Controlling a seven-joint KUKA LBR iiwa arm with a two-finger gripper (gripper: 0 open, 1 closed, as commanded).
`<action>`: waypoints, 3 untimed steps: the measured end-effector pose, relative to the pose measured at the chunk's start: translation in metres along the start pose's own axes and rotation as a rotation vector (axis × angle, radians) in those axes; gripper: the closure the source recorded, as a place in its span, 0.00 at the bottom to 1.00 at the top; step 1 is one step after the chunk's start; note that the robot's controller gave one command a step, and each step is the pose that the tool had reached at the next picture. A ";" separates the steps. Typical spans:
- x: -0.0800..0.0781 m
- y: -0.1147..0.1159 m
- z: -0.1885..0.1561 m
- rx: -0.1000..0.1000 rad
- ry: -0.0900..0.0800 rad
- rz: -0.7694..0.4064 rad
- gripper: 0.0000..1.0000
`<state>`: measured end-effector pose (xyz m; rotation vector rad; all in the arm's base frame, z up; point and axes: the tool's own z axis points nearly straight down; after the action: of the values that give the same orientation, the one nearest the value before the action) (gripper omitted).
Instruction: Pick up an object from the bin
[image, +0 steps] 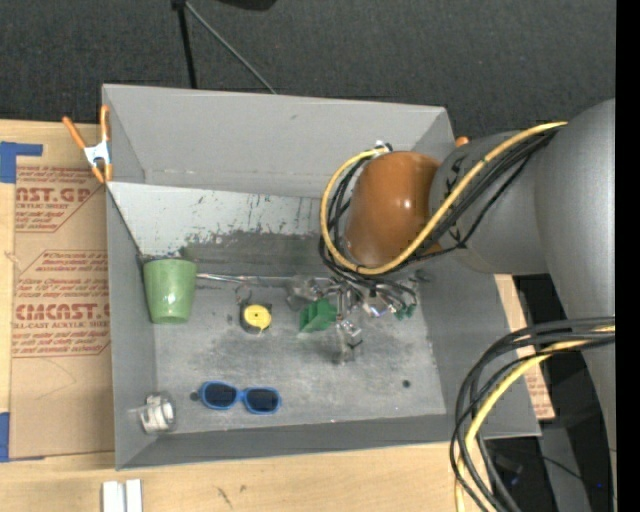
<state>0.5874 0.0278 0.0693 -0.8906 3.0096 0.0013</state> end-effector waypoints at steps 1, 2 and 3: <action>-0.001 0.000 -0.002 0.000 -0.002 0.000 1.00; -0.002 0.000 -0.011 0.001 0.000 0.001 1.00; -0.003 0.000 -0.043 0.003 -0.002 0.002 1.00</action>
Offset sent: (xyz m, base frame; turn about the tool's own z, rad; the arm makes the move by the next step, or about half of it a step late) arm 0.0000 0.0000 0.0000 0.0000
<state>0.5901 0.0292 0.1119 -0.8869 3.0080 -0.0019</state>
